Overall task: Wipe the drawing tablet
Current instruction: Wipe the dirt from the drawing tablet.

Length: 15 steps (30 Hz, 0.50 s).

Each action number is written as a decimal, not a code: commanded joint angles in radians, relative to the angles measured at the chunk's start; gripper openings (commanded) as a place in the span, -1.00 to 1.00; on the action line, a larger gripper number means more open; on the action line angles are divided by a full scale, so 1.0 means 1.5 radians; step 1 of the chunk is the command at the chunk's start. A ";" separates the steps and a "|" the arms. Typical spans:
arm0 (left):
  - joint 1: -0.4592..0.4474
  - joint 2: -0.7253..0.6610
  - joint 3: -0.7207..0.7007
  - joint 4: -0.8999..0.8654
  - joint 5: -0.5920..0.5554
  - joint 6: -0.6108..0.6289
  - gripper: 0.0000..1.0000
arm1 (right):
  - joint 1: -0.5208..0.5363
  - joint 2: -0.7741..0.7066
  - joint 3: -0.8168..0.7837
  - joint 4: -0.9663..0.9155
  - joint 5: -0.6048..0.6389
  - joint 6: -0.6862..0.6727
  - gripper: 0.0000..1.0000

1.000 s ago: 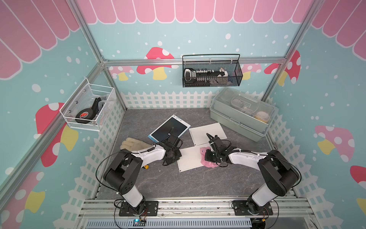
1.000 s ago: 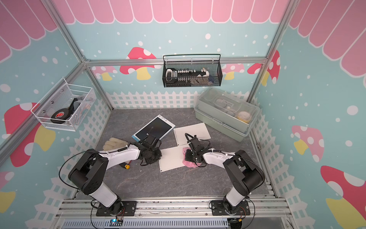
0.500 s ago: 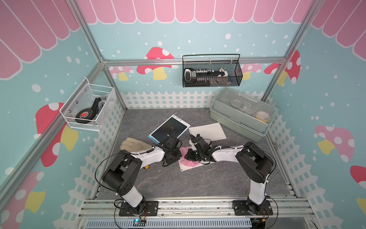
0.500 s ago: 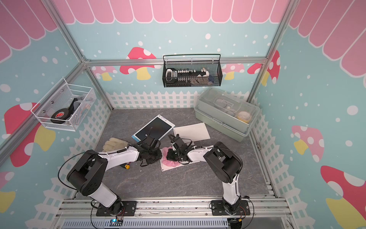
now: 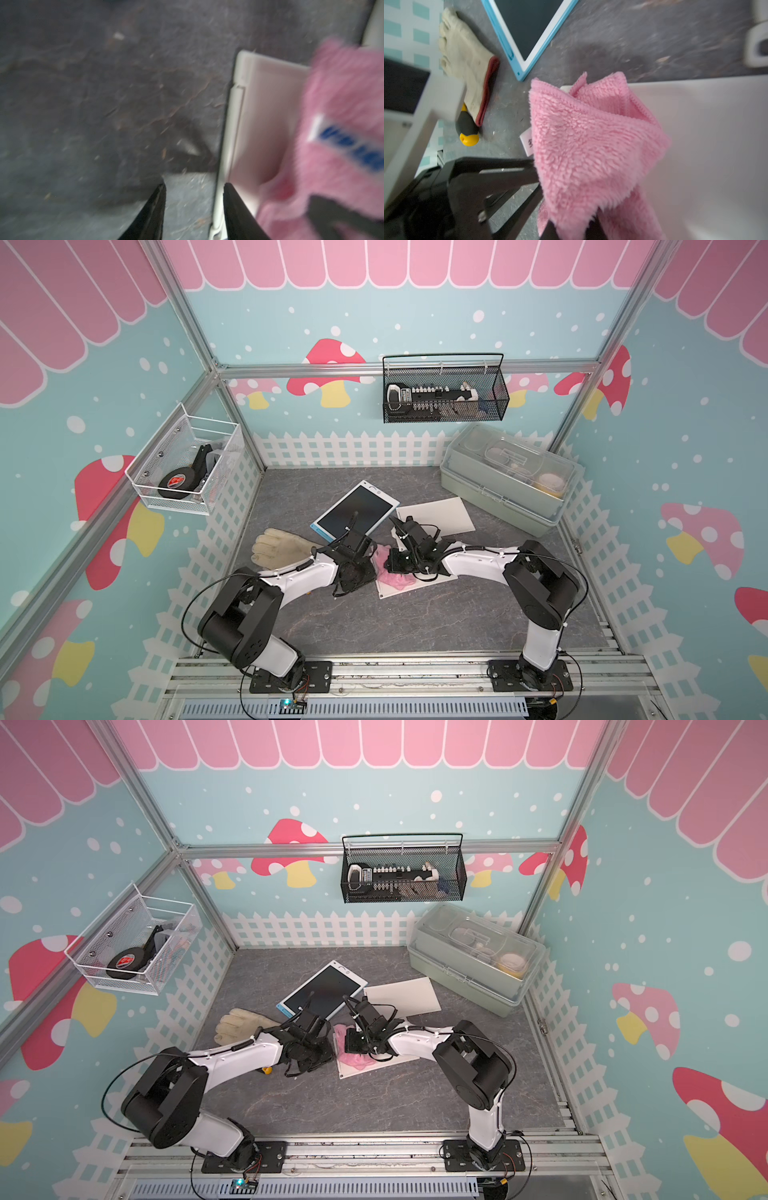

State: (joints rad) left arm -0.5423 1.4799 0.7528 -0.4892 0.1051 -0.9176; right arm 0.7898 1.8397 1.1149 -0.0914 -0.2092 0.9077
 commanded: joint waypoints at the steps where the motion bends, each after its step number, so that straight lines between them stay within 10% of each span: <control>1: -0.017 -0.057 -0.021 -0.046 -0.004 -0.024 -0.04 | -0.051 -0.030 0.022 -0.059 0.049 -0.049 -1.00; 15: -0.076 0.032 -0.042 0.064 0.033 -0.063 -0.04 | -0.030 0.146 0.183 -0.054 -0.053 -0.087 -1.00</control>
State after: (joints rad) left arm -0.6476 1.4685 0.7002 -0.4088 0.1589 -0.9970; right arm 0.7139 2.0125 1.3457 -0.1711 -0.2272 0.7925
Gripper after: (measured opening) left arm 0.482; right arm 0.064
